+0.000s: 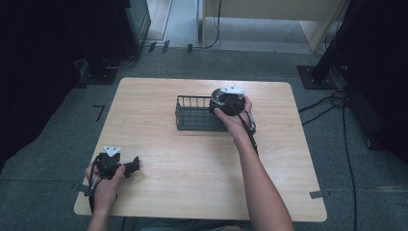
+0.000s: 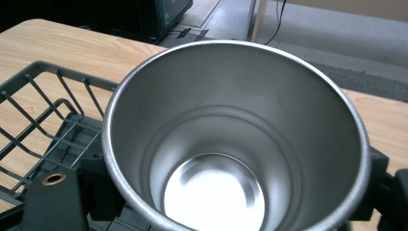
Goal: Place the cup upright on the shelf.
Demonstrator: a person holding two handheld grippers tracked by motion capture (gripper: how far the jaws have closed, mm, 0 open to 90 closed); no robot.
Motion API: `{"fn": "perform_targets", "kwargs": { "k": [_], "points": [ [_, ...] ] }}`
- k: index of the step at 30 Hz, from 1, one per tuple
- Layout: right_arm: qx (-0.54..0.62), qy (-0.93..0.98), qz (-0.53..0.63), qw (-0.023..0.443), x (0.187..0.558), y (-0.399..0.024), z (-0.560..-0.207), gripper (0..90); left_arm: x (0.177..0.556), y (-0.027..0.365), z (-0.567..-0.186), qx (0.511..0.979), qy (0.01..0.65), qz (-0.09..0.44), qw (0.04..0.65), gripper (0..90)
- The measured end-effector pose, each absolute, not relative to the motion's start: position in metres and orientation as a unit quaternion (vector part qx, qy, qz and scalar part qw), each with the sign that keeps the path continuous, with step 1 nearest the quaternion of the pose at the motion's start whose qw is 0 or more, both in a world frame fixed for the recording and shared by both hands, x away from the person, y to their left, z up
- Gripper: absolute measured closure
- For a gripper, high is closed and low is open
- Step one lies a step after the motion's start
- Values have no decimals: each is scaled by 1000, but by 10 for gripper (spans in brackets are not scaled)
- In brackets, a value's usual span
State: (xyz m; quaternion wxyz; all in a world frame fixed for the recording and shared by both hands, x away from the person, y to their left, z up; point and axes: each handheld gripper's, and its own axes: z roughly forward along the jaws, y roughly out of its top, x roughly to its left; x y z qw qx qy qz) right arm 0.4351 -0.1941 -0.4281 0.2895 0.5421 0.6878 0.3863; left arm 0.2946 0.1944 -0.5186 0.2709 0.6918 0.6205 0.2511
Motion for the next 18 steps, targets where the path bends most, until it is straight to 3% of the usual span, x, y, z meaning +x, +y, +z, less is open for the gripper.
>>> {"fn": "perform_targets", "kwargs": {
  "k": [18],
  "points": [
    [542, 708, 361, 272, 435, -189, -443, 176, 295, 194, -519, 692, 620, 251, 271, 0]
  ]
}}
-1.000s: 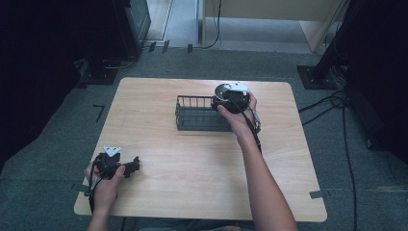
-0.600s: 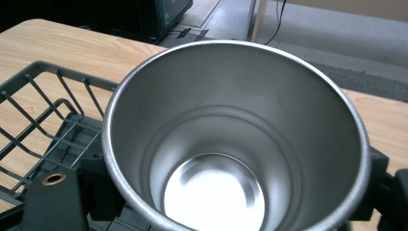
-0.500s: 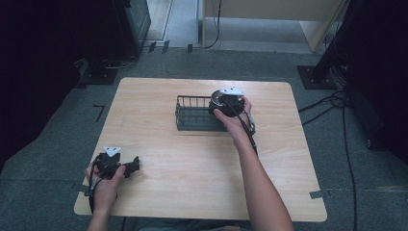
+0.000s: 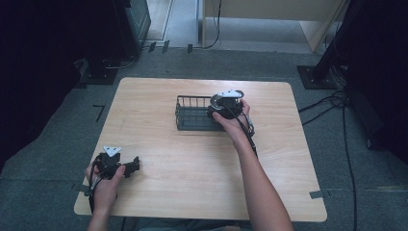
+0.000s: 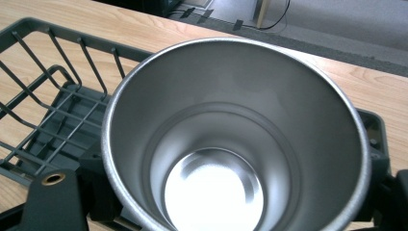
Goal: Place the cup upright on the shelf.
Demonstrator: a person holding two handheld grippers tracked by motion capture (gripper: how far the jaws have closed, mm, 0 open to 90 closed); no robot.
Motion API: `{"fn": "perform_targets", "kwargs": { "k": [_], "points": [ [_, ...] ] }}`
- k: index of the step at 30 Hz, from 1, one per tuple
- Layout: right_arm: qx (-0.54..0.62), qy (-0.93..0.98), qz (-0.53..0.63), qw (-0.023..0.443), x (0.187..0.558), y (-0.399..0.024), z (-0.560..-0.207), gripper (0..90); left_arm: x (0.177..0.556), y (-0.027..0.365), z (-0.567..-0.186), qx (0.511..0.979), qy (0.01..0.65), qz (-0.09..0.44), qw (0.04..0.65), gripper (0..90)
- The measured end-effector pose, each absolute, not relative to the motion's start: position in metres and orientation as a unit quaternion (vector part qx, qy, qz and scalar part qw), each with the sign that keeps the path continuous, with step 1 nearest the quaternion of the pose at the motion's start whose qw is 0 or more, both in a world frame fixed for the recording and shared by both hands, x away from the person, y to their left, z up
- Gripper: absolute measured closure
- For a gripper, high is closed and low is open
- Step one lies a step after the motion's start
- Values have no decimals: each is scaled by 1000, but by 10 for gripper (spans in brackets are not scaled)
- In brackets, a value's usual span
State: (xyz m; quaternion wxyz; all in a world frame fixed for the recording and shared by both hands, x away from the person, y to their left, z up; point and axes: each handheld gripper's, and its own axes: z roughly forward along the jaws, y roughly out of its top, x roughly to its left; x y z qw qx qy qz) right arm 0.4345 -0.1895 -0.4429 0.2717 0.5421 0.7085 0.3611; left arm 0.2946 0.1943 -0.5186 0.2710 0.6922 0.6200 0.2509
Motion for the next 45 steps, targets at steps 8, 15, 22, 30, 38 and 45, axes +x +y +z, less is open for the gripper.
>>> {"fn": "perform_targets", "kwargs": {
  "k": [8, 15, 22, 30, 38, 45],
  "points": [
    [529, 718, 374, 255, 430, -193, -433, 21, 295, 194, -519, 693, 620, 251, 271, 0],
    [532, 705, 390, 260, 420, -202, -419, 0, 295, 194, -519, 693, 620, 251, 271, 0],
    [531, 698, 402, 264, 403, -216, -410, 0, 295, 194, -519, 693, 620, 251, 271, 0],
    [537, 692, 405, 262, 382, -235, -411, 0, 295, 194, -519, 692, 620, 251, 271, 0],
    [539, 691, 397, 273, 359, -253, -414, 0, 295, 194, -519, 692, 620, 251, 272, 0],
    [550, 684, 389, 279, 342, -271, -421, 0, 295, 194, -519, 692, 620, 251, 272, 0]
  ]
}}
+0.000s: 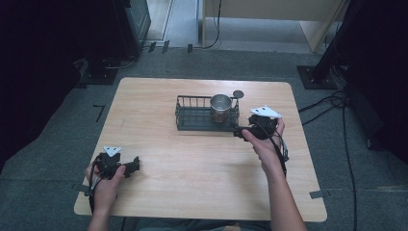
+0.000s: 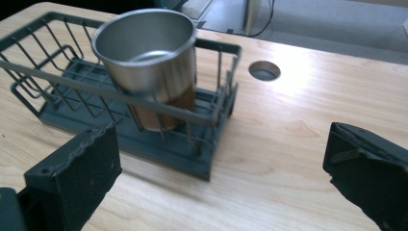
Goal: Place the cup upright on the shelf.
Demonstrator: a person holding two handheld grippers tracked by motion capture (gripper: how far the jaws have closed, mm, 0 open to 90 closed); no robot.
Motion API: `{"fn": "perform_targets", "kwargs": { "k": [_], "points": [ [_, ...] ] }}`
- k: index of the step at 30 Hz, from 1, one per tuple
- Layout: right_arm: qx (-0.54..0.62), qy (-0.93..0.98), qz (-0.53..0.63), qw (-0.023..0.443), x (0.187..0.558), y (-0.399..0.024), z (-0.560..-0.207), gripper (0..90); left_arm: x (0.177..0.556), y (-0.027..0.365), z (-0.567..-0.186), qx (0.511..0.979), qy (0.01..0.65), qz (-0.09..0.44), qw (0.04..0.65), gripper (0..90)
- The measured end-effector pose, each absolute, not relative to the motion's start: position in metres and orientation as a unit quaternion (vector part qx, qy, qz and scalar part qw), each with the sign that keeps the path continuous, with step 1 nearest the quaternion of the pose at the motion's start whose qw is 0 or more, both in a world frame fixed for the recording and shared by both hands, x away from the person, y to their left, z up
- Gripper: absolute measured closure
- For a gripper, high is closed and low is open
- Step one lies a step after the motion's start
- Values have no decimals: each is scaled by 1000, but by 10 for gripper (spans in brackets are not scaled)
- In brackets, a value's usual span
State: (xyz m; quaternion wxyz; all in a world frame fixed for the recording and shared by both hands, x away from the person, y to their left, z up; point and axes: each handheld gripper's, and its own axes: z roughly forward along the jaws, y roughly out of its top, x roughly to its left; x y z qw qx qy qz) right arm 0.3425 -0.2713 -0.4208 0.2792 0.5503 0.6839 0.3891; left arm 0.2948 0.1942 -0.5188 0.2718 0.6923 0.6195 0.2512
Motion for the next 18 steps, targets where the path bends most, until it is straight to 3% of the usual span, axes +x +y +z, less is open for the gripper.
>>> {"fn": "perform_targets", "kwargs": {
  "k": [18],
  "points": [
    [585, 665, 369, 282, 308, -316, -447, 0, 295, 194, -519, 693, 619, 251, 271, 0]
  ]
}}
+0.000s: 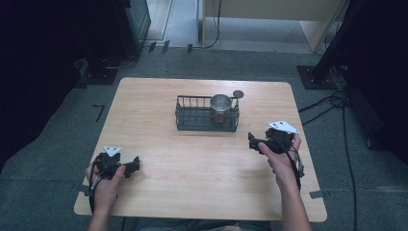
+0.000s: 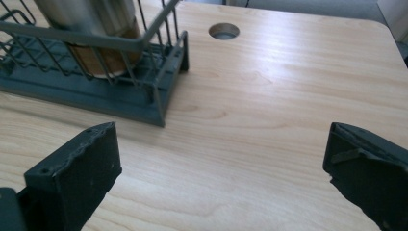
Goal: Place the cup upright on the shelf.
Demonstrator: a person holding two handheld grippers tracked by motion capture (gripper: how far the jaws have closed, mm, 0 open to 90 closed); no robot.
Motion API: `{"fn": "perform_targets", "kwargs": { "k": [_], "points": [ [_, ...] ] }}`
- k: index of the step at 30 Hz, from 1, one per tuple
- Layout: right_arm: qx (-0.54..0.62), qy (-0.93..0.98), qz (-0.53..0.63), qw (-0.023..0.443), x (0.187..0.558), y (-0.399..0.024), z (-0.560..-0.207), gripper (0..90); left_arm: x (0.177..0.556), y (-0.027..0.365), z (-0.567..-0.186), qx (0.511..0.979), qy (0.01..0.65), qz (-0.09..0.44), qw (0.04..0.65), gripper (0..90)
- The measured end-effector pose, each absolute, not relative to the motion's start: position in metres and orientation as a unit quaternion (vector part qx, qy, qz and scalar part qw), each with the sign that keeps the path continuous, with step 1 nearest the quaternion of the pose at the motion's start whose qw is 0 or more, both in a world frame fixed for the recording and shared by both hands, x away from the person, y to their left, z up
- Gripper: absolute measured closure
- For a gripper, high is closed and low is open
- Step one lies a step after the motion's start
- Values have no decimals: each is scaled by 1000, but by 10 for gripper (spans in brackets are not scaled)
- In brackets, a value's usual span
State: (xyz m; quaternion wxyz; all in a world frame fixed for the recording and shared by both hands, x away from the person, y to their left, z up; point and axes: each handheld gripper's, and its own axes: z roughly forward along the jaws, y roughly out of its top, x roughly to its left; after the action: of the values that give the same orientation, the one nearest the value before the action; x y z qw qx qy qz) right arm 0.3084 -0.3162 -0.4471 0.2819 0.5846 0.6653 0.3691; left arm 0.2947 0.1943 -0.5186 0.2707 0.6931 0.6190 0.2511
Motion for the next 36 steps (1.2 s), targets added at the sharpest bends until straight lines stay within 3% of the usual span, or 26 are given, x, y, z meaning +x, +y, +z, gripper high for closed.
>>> {"fn": "perform_targets", "kwargs": {
  "k": [36],
  "points": [
    [679, 624, 291, 255, 236, -402, -523, 0, 295, 194, -519, 693, 619, 251, 271, 0]
  ]
}}
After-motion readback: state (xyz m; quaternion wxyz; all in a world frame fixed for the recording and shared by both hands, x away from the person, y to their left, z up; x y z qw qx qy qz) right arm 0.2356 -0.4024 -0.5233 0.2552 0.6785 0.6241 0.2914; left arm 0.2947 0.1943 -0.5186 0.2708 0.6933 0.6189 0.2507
